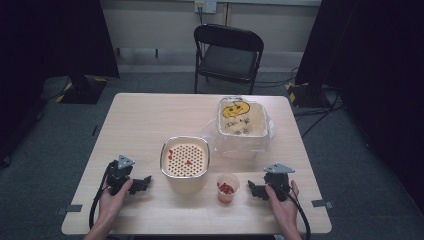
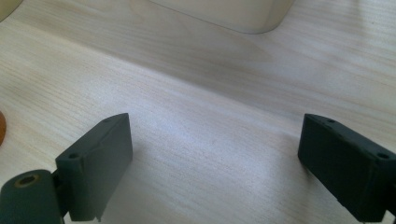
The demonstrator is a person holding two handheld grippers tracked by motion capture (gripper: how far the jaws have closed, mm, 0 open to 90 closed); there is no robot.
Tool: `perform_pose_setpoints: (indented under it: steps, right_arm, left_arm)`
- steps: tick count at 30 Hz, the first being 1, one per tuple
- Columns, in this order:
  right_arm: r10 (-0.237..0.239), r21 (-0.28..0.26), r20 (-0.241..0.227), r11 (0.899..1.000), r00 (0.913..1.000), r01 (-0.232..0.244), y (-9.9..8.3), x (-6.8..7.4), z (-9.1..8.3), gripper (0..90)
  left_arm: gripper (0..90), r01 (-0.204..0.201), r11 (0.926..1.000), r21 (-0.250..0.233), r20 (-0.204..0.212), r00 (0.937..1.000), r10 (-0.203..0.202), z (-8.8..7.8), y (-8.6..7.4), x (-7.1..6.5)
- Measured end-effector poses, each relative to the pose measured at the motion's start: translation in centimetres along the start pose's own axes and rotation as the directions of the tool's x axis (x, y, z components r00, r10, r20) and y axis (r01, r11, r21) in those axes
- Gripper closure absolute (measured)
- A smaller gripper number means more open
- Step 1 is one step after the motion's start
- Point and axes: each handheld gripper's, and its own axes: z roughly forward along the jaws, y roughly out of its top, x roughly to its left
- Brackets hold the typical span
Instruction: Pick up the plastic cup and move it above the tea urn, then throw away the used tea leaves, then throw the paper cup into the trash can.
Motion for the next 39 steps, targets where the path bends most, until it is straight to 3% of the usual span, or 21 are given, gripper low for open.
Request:
perform_pose_setpoints:
  steps: [12,16,19,24,25,31,39]
  right_arm:
    - [0.029,0.003,0.035,1.0,0.999,-0.029,0.0,0.6,-0.2,13.1]
    - [0.021,0.016,-0.017,1.0,0.9996,-0.021,0.1,0.8,-0.5,13.8]
    - [0.002,0.013,-0.024,1.0,0.9997,-0.001,0.2,1.1,-0.9,14.1]
    - [0.015,0.002,-0.069,1.0,0.9975,-0.015,0.3,1.1,-1.3,14.5]
    - [0.018,0.01,-0.101,1.0,0.9947,-0.017,0.3,1.3,-1.5,14.6]
    - [0.024,0.029,-0.164,0.999,0.9861,-0.019,0.1,2.2,-2.3,17.0]
    - [-0.017,0.042,-0.235,0.999,0.9718,0.028,-0.1,3.2,-3.2,18.5]
  left_arm:
    - [0.0,-0.003,1.0,0.001,0.0,1.0,0.003,0.0,0.0,0.0]
    - [0.0,0.001,1.0,0.0,0.0,1.0,-0.001,0.0,0.0,0.0]
    - [0.0,0.0,1.0,0.0,0.0,1.0,0.0,0.0,0.0,0.0]
    - [0.0,0.0,1.0,0.0,-0.001,1.0,0.0,0.0,0.0,0.0]
    - [0.0,0.0,1.0,0.0,0.0,1.0,0.0,0.0,0.0,0.0]
    - [0.0,0.0,1.0,-0.001,0.0,1.0,0.0,0.0,0.0,0.0]
    - [0.0,0.001,1.0,-0.001,0.0,1.0,-0.001,0.0,0.0,0.0]
